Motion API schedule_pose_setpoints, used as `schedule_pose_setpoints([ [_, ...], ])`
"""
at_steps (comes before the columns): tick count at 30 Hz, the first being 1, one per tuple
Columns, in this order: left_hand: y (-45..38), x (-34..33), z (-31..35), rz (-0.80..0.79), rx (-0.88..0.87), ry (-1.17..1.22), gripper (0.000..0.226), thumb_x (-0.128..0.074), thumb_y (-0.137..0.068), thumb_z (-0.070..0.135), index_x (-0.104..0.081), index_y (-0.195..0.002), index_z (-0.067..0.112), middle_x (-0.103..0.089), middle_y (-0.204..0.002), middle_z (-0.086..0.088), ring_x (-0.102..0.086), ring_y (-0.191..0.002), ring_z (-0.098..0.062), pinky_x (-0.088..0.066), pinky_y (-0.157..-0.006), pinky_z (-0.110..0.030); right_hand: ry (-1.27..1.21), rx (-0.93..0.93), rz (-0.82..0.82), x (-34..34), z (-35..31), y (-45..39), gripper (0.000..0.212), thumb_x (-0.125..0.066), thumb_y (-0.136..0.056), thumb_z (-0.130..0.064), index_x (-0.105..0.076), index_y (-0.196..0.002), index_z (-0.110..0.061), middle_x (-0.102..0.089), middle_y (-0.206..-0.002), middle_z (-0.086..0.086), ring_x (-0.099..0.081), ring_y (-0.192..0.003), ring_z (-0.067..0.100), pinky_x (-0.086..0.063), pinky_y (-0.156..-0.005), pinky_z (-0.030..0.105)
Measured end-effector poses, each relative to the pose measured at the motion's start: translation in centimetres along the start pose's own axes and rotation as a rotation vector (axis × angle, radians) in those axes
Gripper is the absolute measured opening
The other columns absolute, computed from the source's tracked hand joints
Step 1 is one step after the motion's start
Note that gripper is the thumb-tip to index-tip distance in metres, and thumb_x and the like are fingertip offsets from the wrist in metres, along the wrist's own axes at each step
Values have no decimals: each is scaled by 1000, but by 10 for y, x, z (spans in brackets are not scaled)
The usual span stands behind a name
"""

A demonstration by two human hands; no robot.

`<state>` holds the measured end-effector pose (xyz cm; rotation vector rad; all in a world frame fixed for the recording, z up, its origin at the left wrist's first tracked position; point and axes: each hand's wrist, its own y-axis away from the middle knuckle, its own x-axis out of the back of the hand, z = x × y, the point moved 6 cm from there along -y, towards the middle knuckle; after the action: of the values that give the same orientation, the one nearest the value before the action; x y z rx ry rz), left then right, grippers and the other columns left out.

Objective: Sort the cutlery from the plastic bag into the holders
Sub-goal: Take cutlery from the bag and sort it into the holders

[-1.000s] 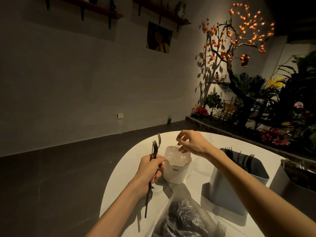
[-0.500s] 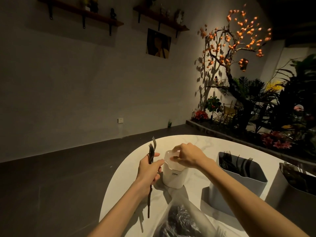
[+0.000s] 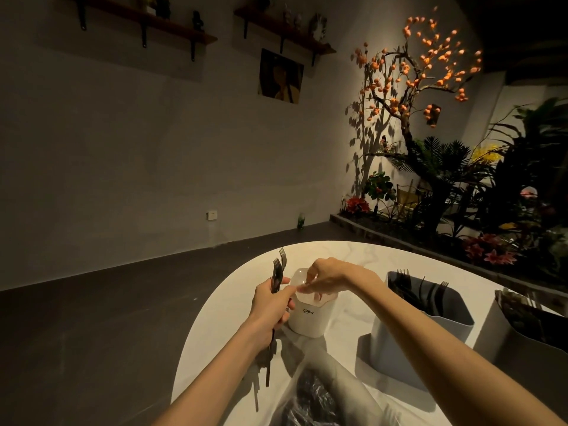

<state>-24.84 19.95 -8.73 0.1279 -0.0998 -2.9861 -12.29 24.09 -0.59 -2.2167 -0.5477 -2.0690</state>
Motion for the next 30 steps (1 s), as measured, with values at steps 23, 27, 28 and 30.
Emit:
schedule_pose_setpoints([
  [23,2,5,-7,-59,42,4,23,-65,-96,37,-62,-109,17,-62,-71,-6,-41,-43,-10,-33,-42,-21,-271,84,263,10,14,0,48,-84,-78,-27,-58,-117,-18,-57,-115,5,-65,-88,19,-52,-60,18],
  [27,2,5,-7,-56,38,0,24,-65,-97,37,-63,-108,16,-61,-69,-5,-40,-43,-10,-31,-42,-22,-91,90,297,1,8,-4,93,-88,-69,-42,-37,-146,-29,-42,-133,7,-51,-117,26,-52,-93,33],
  [28,2,5,-6,-56,36,-4,25,-65,-96,37,-63,-108,15,-61,-68,-5,-40,-42,-10,-32,-42,-22,-66,98,293,-3,6,-6,94,-88,-71,-42,-36,-148,-31,-43,-135,7,-51,-118,26,-51,-96,34],
  [30,3,5,-6,-52,36,-13,26,-65,-96,37,-63,-109,15,-61,-68,-5,-40,-42,-10,-32,-41,-21,-16,112,293,-9,3,-8,86,-85,-75,-38,-41,-148,-28,-46,-134,7,-52,-117,24,-51,-95,31],
])
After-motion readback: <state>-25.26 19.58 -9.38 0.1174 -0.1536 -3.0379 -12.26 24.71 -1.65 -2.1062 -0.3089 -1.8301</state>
